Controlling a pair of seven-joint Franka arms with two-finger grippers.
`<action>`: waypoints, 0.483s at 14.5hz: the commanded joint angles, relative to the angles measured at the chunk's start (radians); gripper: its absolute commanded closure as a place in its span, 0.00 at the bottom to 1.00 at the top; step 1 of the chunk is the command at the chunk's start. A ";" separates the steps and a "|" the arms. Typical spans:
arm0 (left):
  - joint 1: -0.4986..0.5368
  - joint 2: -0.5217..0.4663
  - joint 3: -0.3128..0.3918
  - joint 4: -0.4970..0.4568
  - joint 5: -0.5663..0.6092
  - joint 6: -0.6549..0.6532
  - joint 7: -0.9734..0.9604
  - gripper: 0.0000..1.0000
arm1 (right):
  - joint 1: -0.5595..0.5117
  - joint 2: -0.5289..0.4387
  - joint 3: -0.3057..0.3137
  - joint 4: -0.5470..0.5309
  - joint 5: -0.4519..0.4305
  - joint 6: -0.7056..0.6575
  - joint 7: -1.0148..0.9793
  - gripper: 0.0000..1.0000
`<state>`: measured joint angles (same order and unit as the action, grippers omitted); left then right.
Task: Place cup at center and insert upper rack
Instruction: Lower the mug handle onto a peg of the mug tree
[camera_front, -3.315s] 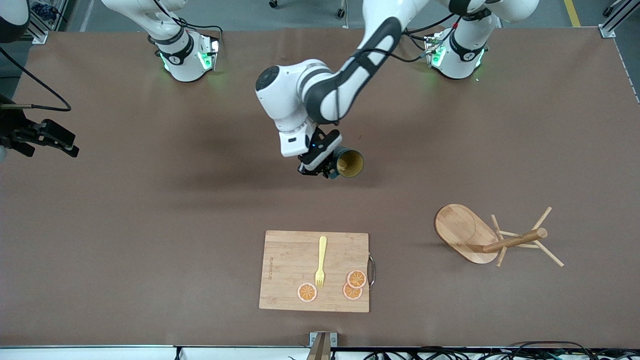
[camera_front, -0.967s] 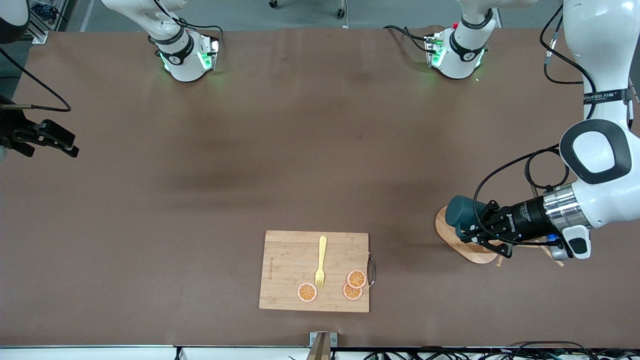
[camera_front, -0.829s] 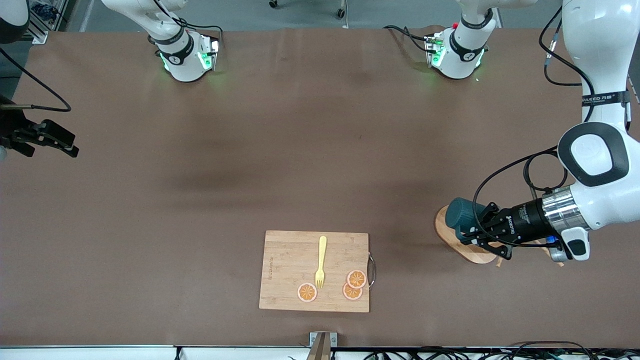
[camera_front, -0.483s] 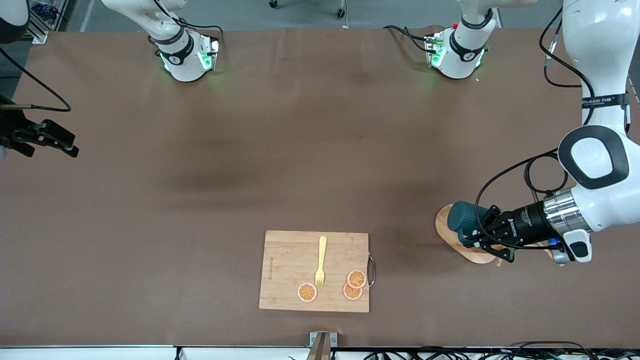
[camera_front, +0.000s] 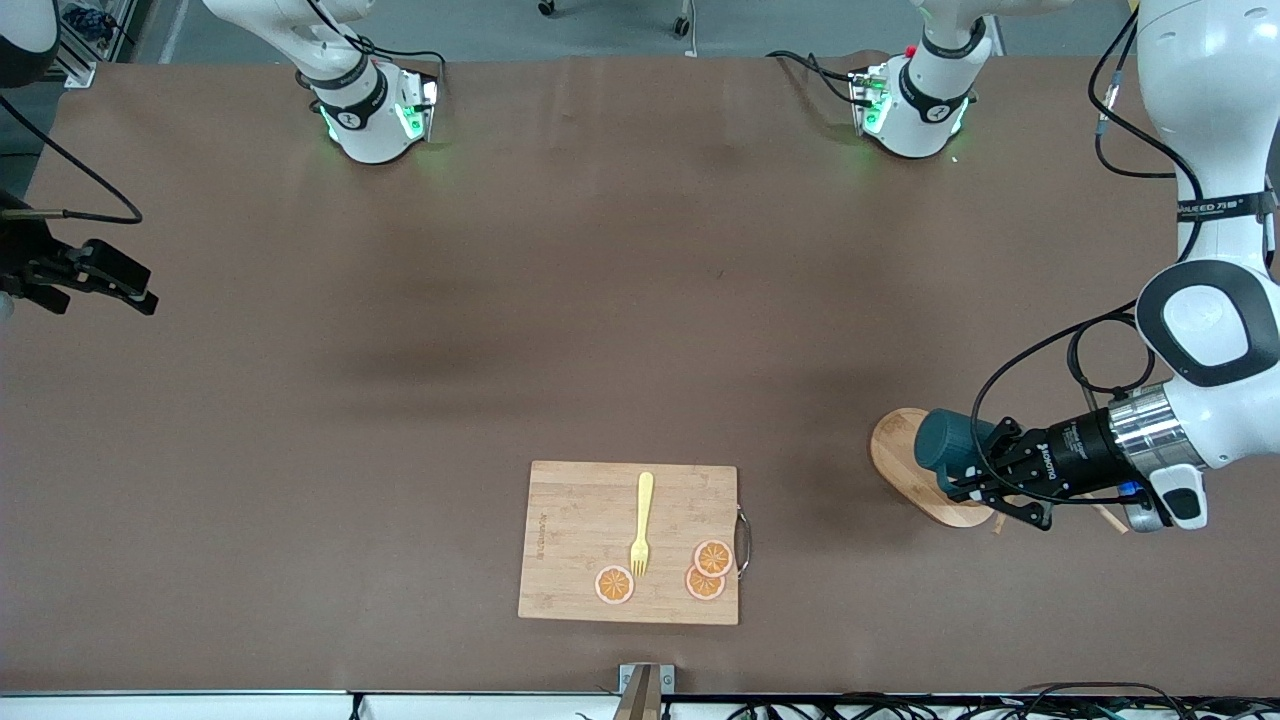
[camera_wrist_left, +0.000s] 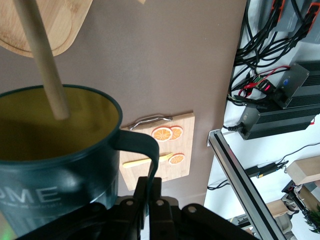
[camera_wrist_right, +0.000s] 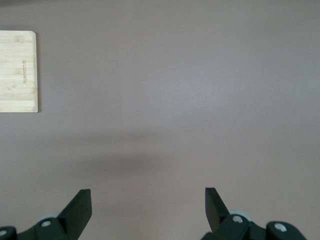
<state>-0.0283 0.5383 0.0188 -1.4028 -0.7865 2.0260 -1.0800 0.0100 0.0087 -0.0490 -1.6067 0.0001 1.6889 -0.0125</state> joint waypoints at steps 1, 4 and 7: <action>0.008 0.003 -0.002 0.002 -0.016 0.025 0.022 0.99 | -0.001 0.007 0.001 0.013 -0.012 -0.011 -0.003 0.00; 0.027 0.005 0.000 0.002 -0.013 0.030 0.038 0.97 | -0.001 0.010 0.001 0.013 -0.012 -0.011 -0.003 0.00; 0.051 0.005 0.000 0.002 -0.011 0.034 0.054 0.95 | -0.002 0.010 0.001 0.013 -0.012 -0.011 -0.003 0.00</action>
<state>0.0086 0.5445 0.0197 -1.4028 -0.7865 2.0535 -1.0524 0.0100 0.0112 -0.0492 -1.6067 0.0001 1.6885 -0.0125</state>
